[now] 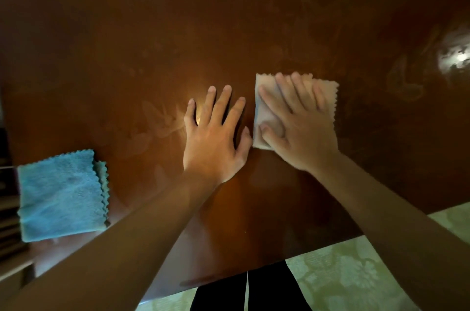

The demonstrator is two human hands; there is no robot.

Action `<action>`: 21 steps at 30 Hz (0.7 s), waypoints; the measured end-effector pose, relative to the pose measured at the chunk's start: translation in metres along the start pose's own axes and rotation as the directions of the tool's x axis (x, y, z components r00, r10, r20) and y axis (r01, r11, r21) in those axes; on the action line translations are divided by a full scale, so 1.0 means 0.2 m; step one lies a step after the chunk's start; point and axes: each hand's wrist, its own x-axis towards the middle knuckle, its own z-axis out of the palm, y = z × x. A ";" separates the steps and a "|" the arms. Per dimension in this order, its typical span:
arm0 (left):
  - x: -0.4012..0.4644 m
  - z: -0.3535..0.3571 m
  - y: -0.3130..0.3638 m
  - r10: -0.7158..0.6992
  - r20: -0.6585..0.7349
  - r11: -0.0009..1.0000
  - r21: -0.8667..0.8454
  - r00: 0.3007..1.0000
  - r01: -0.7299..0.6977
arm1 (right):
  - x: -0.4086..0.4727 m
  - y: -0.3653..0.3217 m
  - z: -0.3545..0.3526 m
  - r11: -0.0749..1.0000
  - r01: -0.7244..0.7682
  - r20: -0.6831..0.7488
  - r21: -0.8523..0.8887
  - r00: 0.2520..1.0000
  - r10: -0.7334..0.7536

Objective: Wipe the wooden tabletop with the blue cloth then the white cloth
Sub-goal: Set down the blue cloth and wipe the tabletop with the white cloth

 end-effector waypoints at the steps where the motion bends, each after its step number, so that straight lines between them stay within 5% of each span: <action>1: 0.00 0.00 0.00 0.002 0.001 1.000 0.001 1.000 -0.002 | 0.06 0.01 -0.01 1.000 0.005 0.005 0.001 1.000 -0.005; 12: 0.00 0.00 0.00 0.009 0.004 1.000 -0.003 1.000 -0.009 | -0.19 -0.08 0.03 0.999 -0.038 -0.049 0.034 0.998 0.039; 21: 0.00 -0.01 0.01 0.001 0.019 1.000 0.000 1.000 -0.001 | 0.27 0.10 -0.03 0.997 0.063 -0.031 -0.040 0.997 -0.064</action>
